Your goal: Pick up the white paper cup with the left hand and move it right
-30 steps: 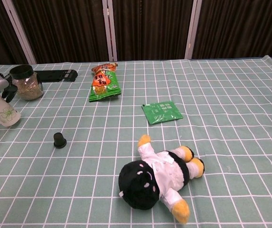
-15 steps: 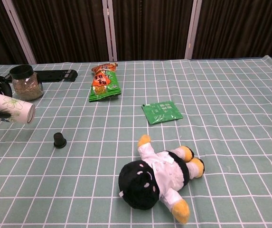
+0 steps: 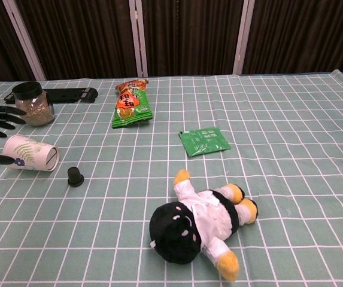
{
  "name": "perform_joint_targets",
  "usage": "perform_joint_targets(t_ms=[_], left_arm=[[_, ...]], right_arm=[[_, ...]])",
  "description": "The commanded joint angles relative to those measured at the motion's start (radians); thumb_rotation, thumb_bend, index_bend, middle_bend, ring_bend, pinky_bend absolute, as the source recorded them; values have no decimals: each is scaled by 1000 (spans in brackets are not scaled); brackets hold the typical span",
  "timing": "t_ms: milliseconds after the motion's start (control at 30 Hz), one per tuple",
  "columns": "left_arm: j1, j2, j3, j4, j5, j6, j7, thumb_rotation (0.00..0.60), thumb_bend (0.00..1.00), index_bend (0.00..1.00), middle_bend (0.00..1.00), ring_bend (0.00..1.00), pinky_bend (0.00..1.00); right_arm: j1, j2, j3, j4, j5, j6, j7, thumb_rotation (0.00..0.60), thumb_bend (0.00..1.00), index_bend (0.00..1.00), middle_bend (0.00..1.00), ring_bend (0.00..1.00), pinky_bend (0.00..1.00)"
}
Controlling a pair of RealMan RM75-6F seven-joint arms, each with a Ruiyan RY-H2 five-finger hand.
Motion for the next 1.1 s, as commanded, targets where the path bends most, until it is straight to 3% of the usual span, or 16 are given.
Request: perform_joint_targets(t_ms=[33,67,133,267,367,500,700,967,1100], left_arm=[[14,10,24,0,96,146,142,600,1,0,0,0,0],[14,19,31,-13,115,168,189,600,1,0,0,0,0],[5,51,61,-60,182,213,416,600,1,0,0,0,0],[-5,52,75,-140,184,226,769,600,3,0,0,0,0],[-28,-11,70,-127,180,238,1080,600,3,0,0,0,0],[-49,-108,42,-79,107,232,1325,600,4,0,0,0,0],[-90,-172,31,-13,74,199,1407,600,3,83,2,0,0],[-141,-227,50,102,49,120,1382,600,4,114,40,2,23],[-141,-246,57,130,45,142,1399,600,3,220,145,94,121]], right_arm=[[-2,4,-1,-3,-1,3,8,600,0,0,0,0,0],[-2,6,-1,-3,-1,3,11,600,0,0,0,0,0],[-1,8,0,-5,0,3,18,600,0,0,0,0,0],[1,11,-1,-6,0,-1,23,600,0,0,0,0,0],[3,12,-2,-7,-1,-5,28,600,0,0,0,0,0],[3,14,-2,-7,1,-4,36,600,0,0,0,0,0],[1,18,2,-3,11,-2,47,600,0,0,0,0,0],[2,24,11,6,36,-6,64,600,0,0,0,0,0],[6,21,11,5,41,-13,59,600,0,0,0,0,0]])
